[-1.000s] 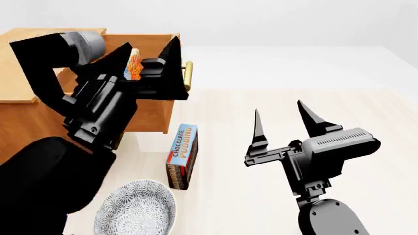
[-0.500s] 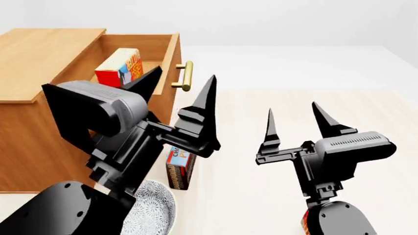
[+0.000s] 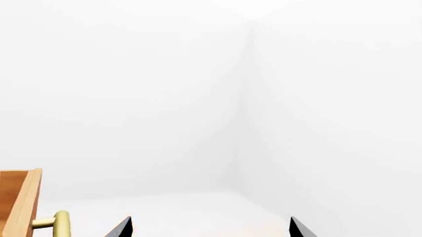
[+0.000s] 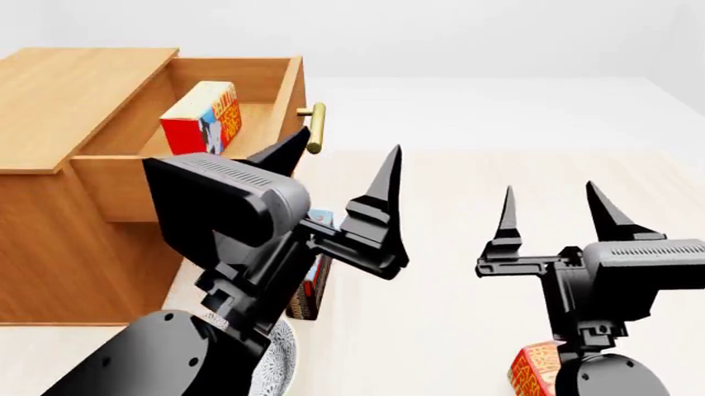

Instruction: Put the butter at the front in the top drawer of the cabinet and close it.

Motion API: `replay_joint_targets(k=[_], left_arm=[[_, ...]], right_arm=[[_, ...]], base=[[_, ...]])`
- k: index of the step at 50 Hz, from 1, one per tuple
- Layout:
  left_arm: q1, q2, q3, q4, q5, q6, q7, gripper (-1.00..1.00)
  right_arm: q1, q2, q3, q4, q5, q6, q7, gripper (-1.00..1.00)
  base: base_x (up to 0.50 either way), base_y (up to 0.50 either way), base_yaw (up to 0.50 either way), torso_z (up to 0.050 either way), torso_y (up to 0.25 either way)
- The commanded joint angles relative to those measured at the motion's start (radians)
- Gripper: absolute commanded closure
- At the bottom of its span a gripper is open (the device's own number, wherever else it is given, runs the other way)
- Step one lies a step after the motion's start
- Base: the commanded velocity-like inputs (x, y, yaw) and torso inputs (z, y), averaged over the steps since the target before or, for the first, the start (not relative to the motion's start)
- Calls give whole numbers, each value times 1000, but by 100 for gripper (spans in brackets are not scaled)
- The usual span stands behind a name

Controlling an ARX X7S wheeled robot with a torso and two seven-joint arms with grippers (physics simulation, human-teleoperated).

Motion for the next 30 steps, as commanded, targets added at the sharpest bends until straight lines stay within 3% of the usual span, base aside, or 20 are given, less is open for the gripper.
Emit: replay_joint_targets(k=[1, 8, 30], left_arm=[[29, 9, 118, -89, 111, 111, 25, -100], [26, 18, 175, -194, 175, 192, 43, -100], [-34, 38, 309, -473, 308, 336, -72, -100]], right_arm=[[-26, 16, 32, -12, -2, 4, 27, -100], [-28, 16, 34, -7, -2, 0, 30, -100], [0, 3, 16, 13, -5, 5, 32, -100]], base=[[0, 0, 0, 0, 0], [0, 0, 0, 0, 0], [0, 0, 0, 0, 0]])
